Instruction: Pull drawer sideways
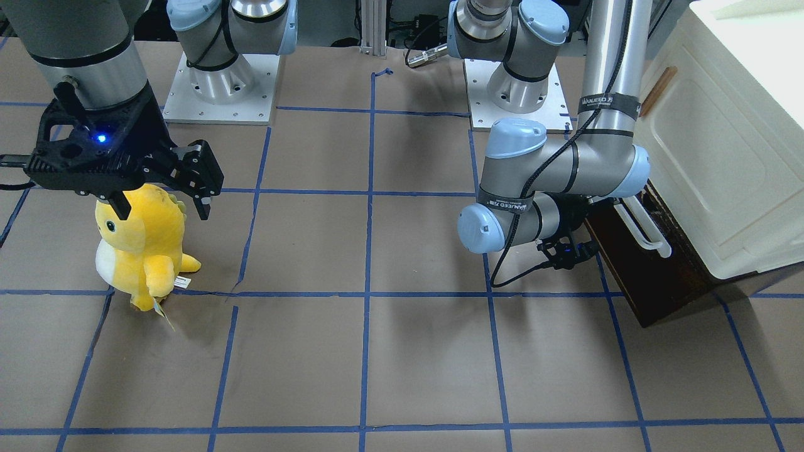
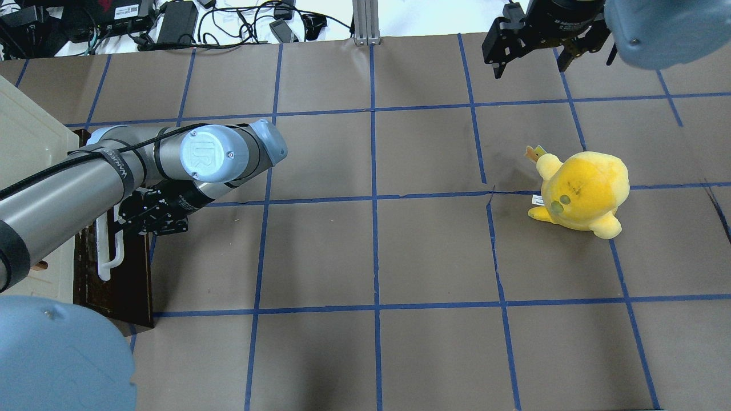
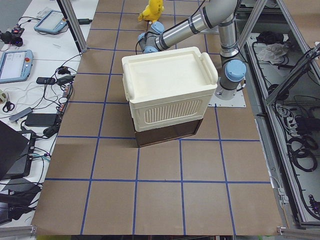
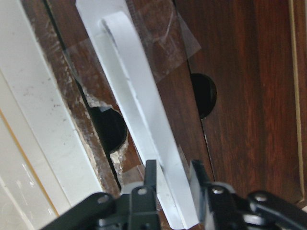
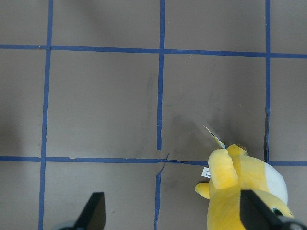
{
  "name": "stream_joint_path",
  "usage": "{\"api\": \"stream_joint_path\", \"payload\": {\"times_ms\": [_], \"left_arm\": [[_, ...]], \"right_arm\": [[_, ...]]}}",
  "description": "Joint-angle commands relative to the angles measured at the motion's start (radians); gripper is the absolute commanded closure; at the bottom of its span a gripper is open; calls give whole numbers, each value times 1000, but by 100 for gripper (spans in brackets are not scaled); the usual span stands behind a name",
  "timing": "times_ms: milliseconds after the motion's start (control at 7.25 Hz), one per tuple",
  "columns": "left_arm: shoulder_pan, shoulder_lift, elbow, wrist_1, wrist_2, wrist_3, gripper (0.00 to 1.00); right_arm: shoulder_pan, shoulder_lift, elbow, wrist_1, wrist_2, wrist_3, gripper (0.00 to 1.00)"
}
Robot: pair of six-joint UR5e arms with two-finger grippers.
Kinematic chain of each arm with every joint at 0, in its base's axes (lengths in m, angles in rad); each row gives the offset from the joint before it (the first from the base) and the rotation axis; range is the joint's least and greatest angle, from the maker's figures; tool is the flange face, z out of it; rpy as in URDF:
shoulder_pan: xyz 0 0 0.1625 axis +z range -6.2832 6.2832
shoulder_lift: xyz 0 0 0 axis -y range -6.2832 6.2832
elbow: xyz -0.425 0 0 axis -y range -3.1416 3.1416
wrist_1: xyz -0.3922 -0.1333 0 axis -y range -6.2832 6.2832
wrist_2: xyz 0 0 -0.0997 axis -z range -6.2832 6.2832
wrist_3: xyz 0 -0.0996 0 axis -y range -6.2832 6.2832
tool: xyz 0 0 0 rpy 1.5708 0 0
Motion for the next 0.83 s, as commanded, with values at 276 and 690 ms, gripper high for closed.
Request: {"api": "stream_joint_path", "payload": {"times_ms": [276, 690], "left_arm": [[9, -5, 8, 12, 31, -12, 47], [46, -2, -9, 0, 61, -11, 59]], "right_arm": [[0, 0, 0, 0, 0, 0, 0], [0, 0, 0, 0, 0, 0, 0]]}}
